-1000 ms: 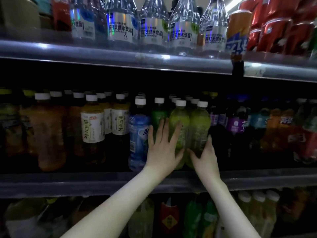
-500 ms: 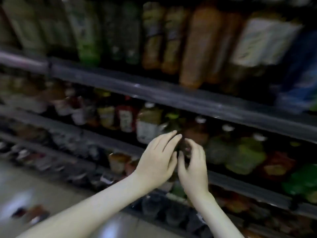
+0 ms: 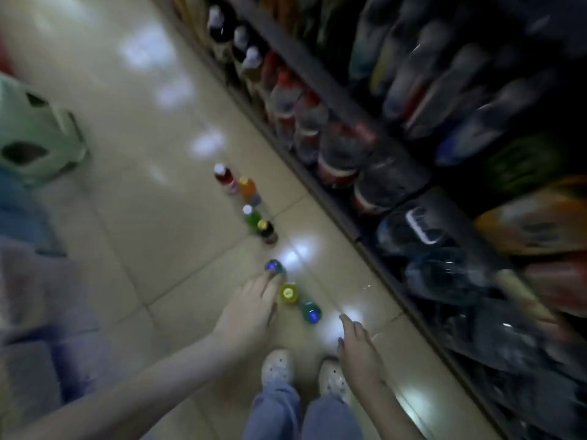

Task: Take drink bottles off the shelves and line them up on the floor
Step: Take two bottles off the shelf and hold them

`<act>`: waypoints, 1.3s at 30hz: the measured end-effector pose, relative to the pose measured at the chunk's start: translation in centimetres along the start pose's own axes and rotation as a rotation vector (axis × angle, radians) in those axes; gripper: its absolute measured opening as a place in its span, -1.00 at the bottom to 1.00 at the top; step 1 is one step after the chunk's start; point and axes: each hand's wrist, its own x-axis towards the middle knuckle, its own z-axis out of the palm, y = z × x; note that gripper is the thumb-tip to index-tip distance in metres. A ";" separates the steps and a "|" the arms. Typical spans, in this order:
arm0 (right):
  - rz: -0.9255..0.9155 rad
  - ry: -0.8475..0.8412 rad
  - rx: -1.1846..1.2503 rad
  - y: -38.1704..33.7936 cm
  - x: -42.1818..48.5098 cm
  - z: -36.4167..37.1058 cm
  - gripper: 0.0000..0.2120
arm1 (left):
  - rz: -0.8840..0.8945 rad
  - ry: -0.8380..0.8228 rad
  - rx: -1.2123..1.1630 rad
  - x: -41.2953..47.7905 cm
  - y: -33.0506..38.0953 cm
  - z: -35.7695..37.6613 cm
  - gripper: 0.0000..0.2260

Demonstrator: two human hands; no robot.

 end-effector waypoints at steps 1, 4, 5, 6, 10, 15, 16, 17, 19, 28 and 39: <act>0.011 -0.026 -0.076 0.4 2.2 3.3 -0.11 | -0.020 -0.015 0.004 -0.1 -1.6 3.2 -0.48; -0.060 -0.108 -0.246 1.3 7.7 11.3 -0.27 | -0.070 -0.023 -0.005 -0.6 -4.9 12.8 -0.48; -0.091 -0.126 -0.313 2.2 9.6 14.0 -0.35 | -0.088 -0.034 -0.009 -0.8 -5.5 15.7 -0.45; -0.100 -0.125 -0.322 3.1 11.2 16.2 -0.40 | -0.110 -0.053 -0.011 -1.1 -6.1 18.4 -0.42; -0.213 -0.067 -0.277 4.2 14.8 20.5 -0.42 | -0.178 -0.159 -0.057 -1.8 -6.7 24.7 -0.46; -0.255 -0.019 -0.019 3.1 12.7 17.1 -0.59 | -0.175 -0.272 -0.183 -1.4 -6.4 24.3 -0.33; -0.234 -0.033 0.061 2.5 12.1 15.6 -0.69 | -0.152 -0.327 -0.263 -0.9 -6.3 23.6 -0.27; -0.246 -0.006 0.125 1.9 11.4 13.9 -0.76 | -0.124 -0.396 -0.330 -0.4 -6.1 22.9 -0.21; -0.322 0.019 0.211 0.1 10.2 10.2 -0.75 | -0.079 -0.480 -0.403 0.8 -5.1 21.4 -0.13; -0.311 -0.162 0.594 -6.1 12.8 5.2 -0.41 | -0.536 -0.030 -0.939 2.8 -8.8 16.5 -0.42; -0.311 -0.039 -0.202 -9.7 25.3 20.7 -0.70 | -0.966 0.110 -1.001 -3.3 -17.6 18.0 -0.68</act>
